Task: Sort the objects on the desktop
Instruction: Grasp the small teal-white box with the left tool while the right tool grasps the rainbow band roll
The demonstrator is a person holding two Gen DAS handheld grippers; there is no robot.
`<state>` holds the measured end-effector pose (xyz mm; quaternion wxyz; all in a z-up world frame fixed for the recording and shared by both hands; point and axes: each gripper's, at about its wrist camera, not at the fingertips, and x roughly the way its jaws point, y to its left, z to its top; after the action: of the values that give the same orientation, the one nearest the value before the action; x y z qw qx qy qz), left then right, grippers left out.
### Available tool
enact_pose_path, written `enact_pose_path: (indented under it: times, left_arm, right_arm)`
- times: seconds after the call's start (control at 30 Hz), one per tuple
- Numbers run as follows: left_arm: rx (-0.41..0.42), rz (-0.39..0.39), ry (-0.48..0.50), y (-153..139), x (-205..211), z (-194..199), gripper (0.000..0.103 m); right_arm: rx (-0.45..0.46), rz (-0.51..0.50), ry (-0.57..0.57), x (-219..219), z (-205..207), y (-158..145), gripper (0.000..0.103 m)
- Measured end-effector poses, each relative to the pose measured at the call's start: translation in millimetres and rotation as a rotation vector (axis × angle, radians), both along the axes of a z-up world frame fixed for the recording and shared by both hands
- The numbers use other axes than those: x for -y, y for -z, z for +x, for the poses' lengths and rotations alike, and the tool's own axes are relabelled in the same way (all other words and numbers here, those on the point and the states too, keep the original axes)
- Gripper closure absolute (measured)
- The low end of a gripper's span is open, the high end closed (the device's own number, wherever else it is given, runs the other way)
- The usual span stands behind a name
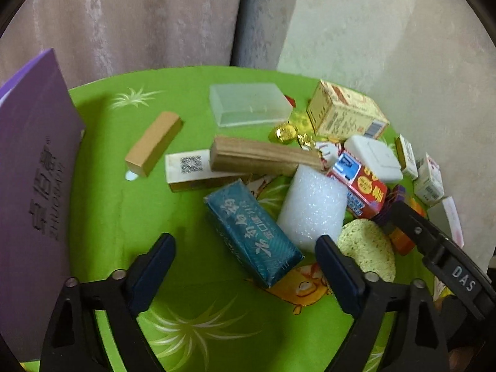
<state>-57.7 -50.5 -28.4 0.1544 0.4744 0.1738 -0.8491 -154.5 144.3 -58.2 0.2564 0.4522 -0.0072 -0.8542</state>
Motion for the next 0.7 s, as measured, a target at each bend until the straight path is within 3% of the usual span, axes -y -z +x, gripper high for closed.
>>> enact_pose_path:
  times: [0.03,0.1,0.3,0.5,0.7]
  left_arm:
    - [0.004,0.001,0.006,3,-1,-1,0.022]
    - [0.017,-0.011,0.008,7,0,-3,0.040]
    - [0.022,-0.047,-0.012,6,12,4,0.054]
    - [0.020,-0.071,0.001,3,13,11,0.062]
    - [0.003,-0.077,0.008,-4,13,15,0.063]
  right_arm:
    - [0.004,0.018,-0.009,3,-1,3,0.009]
    - [0.008,0.039,-0.004,6,-4,7,0.009]
    - [0.004,0.045,0.010,7,-10,14,0.008]
    - [-0.013,0.051,0.001,3,-8,14,0.015]
    - [-0.005,0.038,0.010,-5,0,12,0.017]
